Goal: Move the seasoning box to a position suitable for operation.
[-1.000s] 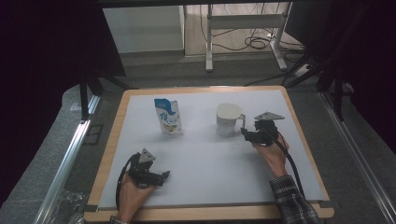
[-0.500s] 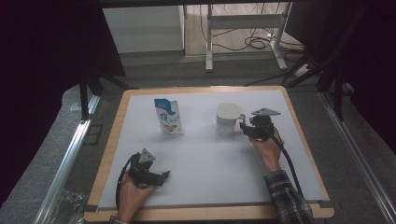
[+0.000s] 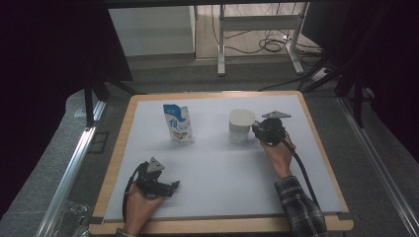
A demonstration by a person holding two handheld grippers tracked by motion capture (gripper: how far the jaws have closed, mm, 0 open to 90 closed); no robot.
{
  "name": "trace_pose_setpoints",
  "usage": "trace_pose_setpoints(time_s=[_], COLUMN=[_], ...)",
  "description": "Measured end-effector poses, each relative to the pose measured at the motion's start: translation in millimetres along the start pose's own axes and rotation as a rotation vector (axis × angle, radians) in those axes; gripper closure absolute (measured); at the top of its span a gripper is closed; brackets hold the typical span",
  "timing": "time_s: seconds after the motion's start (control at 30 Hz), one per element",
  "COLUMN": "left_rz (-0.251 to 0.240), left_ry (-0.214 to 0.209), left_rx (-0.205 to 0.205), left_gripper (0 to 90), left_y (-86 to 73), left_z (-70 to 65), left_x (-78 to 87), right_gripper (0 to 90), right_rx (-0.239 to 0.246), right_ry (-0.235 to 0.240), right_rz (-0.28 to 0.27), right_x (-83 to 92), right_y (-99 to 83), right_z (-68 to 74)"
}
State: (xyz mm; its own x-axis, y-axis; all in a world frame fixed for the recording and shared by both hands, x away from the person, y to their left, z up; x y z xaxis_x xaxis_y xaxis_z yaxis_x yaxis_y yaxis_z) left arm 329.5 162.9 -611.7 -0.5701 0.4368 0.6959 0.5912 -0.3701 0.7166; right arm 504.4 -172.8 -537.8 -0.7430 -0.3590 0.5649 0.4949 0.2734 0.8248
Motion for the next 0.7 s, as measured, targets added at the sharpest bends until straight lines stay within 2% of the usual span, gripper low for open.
trace_pose_setpoints(time_s=[0.1,0.27,0.43,0.63,0.7], left_rz=[0.0,0.0,0.0,0.0,0.0], left_ry=[0.0,0.0,0.0,0.0,0.0], left_rx=[0.0,0.0,-0.001,-0.001,-0.001], left_gripper=[0.0,0.0,0.0,0.0,0.0], left_y=[0.0,0.0,0.0,0.0,0.0], left_z=[0.0,0.0,0.0,0.1,0.1], left_x=[0.0,0.0,0.0,0.0,0.0], right_gripper=[68.2,71.7,75.7,79.6,79.9], right_rx=[0.003,0.023,0.023,-0.039,-0.037], right_ry=[-0.003,-0.046,-0.074,-0.043,-0.039], right_rz=[-0.002,-0.015,-0.029,-0.056,-0.061], right_x=[-1.1,-3.0,-5.2,-8.0,-8.8], right_y=[0.7,1.0,1.1,2.0,2.3], right_z=[1.1,0.1,-4.0,-7.1,-6.0])
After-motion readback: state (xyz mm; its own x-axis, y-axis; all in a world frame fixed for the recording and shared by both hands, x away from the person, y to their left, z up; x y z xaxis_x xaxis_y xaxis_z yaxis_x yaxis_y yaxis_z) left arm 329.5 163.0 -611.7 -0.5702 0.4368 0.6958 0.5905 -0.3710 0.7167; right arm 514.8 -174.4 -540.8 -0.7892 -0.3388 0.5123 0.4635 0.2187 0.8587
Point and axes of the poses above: each handheld gripper's, and its own axes: x roughly backward along the jaws, y roughly out of its top, z roughly to its left, the point moved 8 cm from there along -x, roughly forward along the jaws, and after that the axes turned 2 degrees about -z, right-handed, at the moved point
